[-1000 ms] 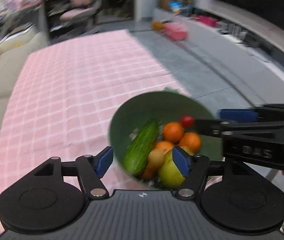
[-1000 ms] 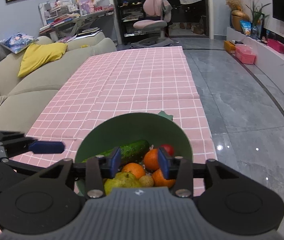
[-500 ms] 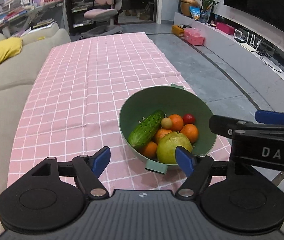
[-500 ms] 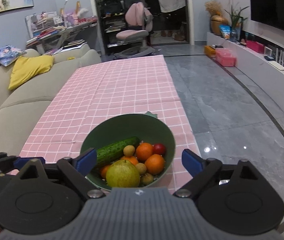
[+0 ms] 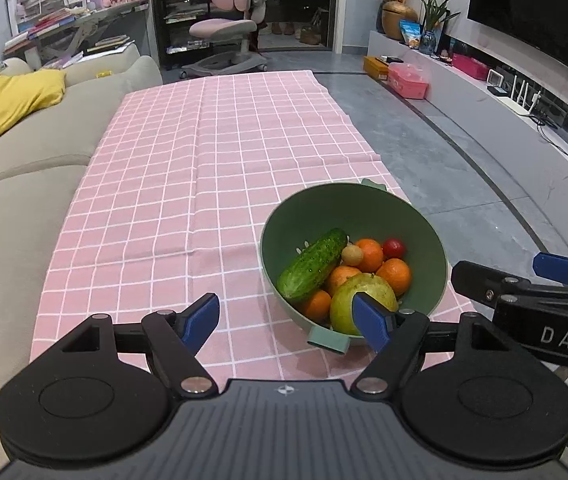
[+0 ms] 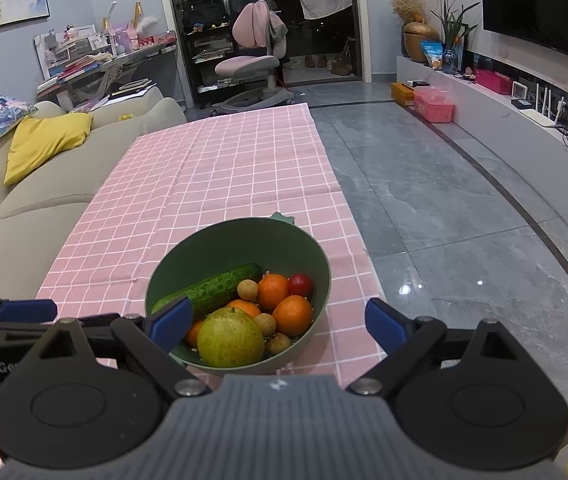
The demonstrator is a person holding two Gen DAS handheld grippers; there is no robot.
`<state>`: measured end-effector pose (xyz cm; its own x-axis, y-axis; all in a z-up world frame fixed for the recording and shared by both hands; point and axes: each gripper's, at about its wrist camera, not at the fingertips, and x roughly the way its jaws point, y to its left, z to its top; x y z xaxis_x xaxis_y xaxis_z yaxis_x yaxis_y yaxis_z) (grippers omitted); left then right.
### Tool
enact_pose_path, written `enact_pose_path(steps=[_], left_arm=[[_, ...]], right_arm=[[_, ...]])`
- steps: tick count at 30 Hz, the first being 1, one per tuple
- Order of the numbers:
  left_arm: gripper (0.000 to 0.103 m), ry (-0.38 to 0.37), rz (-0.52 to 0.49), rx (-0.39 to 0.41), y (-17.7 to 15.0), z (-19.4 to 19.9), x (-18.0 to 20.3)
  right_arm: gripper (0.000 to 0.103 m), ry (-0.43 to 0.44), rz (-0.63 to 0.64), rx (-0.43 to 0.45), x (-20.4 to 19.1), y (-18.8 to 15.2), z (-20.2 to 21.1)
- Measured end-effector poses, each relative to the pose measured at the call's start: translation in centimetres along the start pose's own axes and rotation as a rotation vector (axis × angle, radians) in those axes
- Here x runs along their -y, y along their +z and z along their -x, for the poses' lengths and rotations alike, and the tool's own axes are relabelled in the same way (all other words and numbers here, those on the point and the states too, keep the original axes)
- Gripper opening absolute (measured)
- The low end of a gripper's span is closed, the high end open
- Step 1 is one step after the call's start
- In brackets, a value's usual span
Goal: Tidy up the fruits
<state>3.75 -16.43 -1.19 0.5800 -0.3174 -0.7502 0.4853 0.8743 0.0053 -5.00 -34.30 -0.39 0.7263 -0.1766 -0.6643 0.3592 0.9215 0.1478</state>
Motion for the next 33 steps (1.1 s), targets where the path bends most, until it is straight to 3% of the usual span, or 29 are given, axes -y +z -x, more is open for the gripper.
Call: enact_pose_path(steps=[33], left_arm=[[0.088,0.017,-0.017,0.005,0.21,0.01,0.3]], right_arm=[[0.09,0.005,-0.002,-0.004,0.14,-0.06,-0.19]])
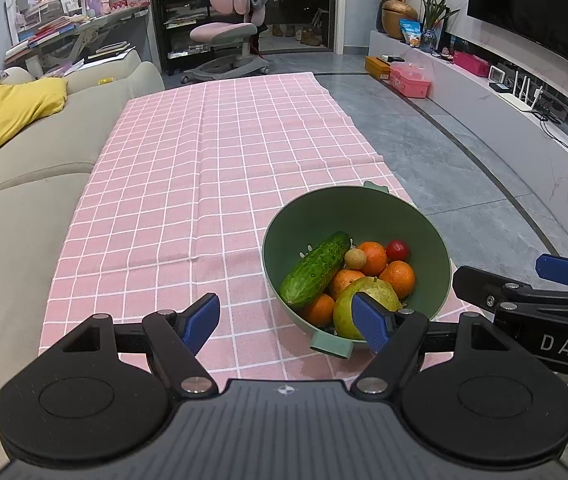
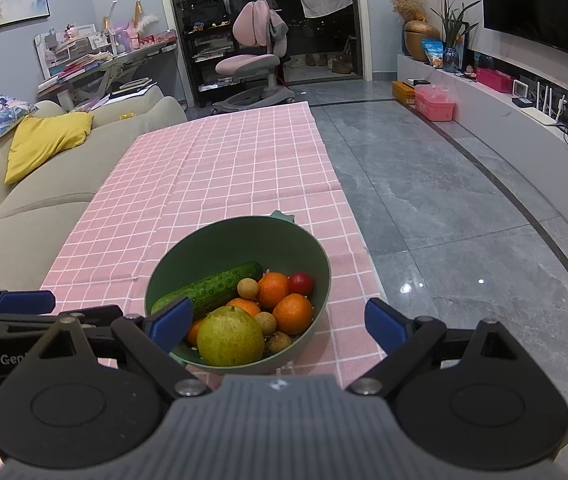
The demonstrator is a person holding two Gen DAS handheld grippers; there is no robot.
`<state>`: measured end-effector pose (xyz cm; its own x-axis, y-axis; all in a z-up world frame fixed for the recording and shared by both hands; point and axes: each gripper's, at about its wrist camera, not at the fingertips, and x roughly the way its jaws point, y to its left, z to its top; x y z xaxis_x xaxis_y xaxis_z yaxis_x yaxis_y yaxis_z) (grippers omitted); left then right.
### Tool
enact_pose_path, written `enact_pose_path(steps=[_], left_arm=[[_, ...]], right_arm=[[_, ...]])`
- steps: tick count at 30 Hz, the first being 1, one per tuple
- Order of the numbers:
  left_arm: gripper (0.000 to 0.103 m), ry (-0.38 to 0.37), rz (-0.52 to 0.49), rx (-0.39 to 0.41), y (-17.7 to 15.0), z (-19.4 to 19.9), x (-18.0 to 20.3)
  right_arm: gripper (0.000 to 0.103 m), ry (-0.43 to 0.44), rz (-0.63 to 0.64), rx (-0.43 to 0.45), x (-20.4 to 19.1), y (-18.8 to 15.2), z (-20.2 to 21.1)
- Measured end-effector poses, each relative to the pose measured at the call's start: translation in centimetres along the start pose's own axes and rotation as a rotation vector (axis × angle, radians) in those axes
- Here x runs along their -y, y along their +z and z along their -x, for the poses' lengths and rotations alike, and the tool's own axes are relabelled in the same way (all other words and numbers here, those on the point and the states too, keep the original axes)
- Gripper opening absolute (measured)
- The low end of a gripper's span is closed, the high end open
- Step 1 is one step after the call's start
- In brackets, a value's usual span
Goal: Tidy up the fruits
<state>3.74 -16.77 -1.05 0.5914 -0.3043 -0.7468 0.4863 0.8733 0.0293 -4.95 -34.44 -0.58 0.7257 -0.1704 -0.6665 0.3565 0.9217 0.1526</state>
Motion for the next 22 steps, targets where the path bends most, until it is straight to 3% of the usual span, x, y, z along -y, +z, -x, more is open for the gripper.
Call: enact_pose_path(steps=[22], left_arm=[[0.088,0.008,0.0,-0.001,0.35,-0.55,0.41]], right_arm=[[0.089,-0.001,-0.017,-0.011,0.18,-0.12,0.0]])
